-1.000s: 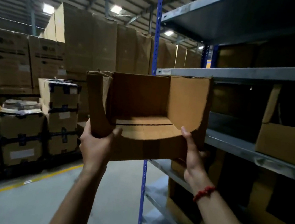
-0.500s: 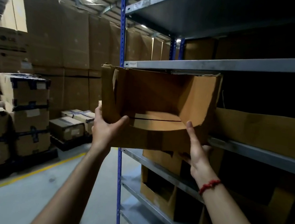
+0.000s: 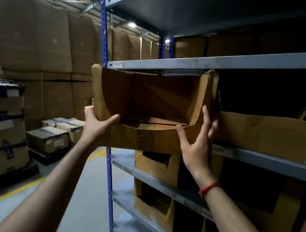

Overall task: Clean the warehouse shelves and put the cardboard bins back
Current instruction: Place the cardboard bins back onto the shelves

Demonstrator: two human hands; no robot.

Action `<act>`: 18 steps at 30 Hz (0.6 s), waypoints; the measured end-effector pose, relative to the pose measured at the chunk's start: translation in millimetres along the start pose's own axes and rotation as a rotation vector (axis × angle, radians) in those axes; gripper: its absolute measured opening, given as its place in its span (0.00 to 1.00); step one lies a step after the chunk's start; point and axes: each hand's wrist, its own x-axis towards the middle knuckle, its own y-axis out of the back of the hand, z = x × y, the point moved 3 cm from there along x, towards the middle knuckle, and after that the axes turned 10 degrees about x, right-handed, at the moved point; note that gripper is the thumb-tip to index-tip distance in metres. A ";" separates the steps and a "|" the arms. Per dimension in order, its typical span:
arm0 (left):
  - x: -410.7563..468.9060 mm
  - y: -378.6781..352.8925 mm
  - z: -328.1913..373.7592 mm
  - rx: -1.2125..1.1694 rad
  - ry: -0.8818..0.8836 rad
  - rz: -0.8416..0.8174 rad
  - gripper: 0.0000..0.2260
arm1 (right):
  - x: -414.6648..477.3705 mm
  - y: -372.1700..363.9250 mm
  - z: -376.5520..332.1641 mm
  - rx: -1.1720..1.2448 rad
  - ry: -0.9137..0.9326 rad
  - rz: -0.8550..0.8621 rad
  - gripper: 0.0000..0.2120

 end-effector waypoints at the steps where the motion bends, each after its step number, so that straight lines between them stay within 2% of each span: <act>1: 9.2 -5.4 -3.4 -0.003 -0.004 -0.008 0.33 | 3.1 -6.6 5.2 -0.024 0.043 -0.002 0.36; 4: 34.7 -25.1 -16.6 0.024 -0.030 -0.025 0.38 | 11.5 -24.7 30.3 -0.195 0.057 -0.024 0.20; 6: 50.3 -42.2 -27.2 0.058 -0.077 0.012 0.45 | 16.8 -38.5 45.9 -0.255 0.049 -0.016 0.16; 9: 69.2 -73.1 -44.0 0.084 -0.163 0.072 0.51 | 27.2 -59.4 65.8 -0.300 0.067 0.020 0.22; 13: 103.1 -109.2 -60.5 0.131 -0.168 0.039 0.51 | 44.9 -78.2 89.8 -0.372 0.117 0.089 0.26; 18: 153.3 -148.0 -72.4 0.070 -0.211 -0.104 0.50 | 66.7 -88.9 116.2 -0.523 0.123 0.130 0.26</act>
